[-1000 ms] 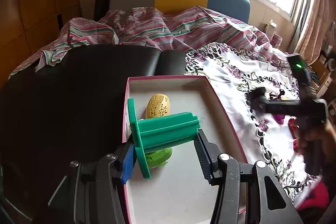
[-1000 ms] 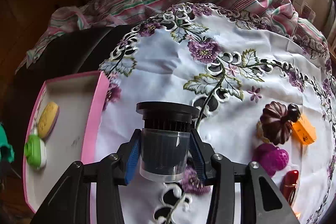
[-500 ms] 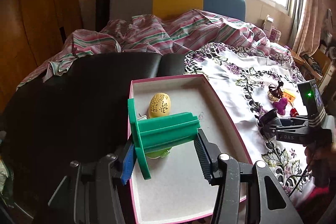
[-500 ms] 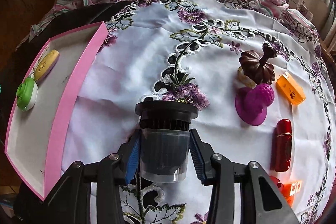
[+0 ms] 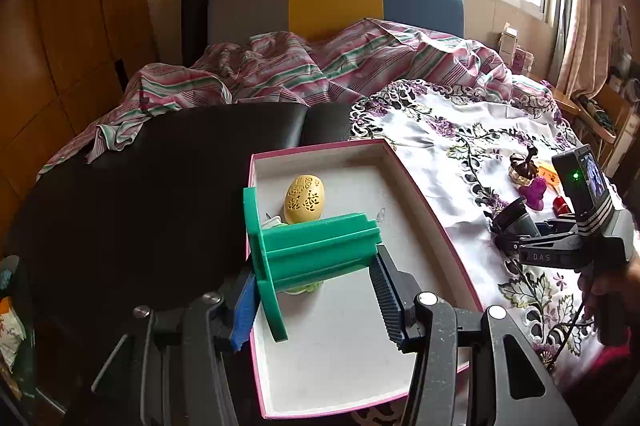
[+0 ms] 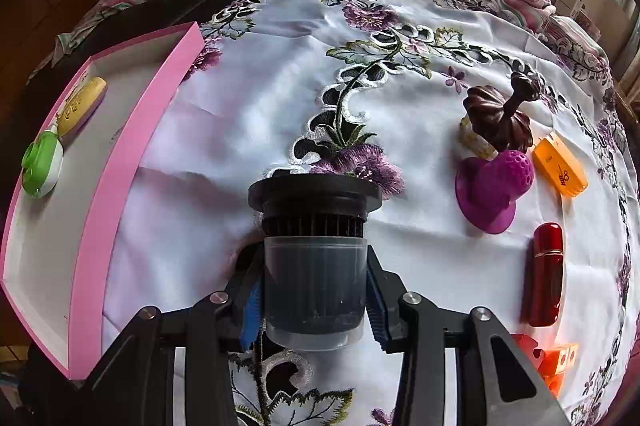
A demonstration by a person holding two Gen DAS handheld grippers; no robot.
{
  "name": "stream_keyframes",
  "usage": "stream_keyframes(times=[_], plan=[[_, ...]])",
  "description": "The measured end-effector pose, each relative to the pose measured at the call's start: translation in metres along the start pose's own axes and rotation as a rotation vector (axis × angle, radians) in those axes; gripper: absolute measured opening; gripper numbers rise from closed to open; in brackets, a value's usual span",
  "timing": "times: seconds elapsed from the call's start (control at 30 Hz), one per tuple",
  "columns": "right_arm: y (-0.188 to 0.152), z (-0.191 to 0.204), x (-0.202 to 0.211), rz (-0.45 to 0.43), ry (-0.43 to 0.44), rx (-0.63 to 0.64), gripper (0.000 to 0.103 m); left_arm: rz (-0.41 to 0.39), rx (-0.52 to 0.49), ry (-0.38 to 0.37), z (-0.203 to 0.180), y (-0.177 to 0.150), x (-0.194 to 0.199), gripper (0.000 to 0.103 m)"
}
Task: Organize rigid objects
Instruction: 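Lower the green spool into the tray and open the left tool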
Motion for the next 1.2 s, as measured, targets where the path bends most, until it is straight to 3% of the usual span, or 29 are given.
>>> stream_keyframes(times=[0.17,0.37,0.57,0.87,1.2], plan=[[0.001,-0.001,0.000,0.001,0.006,-0.010,0.043,0.019,0.000,-0.004,0.001,-0.001,-0.006,0.052],[0.000,-0.002,0.004,-0.014,-0.010,-0.010,0.043,0.106,0.092,-0.164,0.014,0.005,-0.025,0.052],[0.003,-0.007,0.012,-0.042,-0.013,-0.020,0.043,0.096,0.080,-0.211,0.005,0.035,-0.039,0.052],[0.009,-0.013,0.021,-0.062,-0.003,-0.041,0.043,0.120,0.014,-0.179,-0.025,0.087,-0.099,0.052],[0.012,-0.015,0.020,-0.063,0.011,-0.052,0.043,0.185,-0.010,-0.101,-0.029,0.114,-0.162,0.053]])
Point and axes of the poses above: each gripper's, at about its wrist camera, not at the fingertips, and x roughly against the way its jaws point, z to its left, y to its top, the point moved 4 cm from there along -x, roughly the way its jaws point, and after that the axes turned 13 degrees about z, right-handed, at the moved point
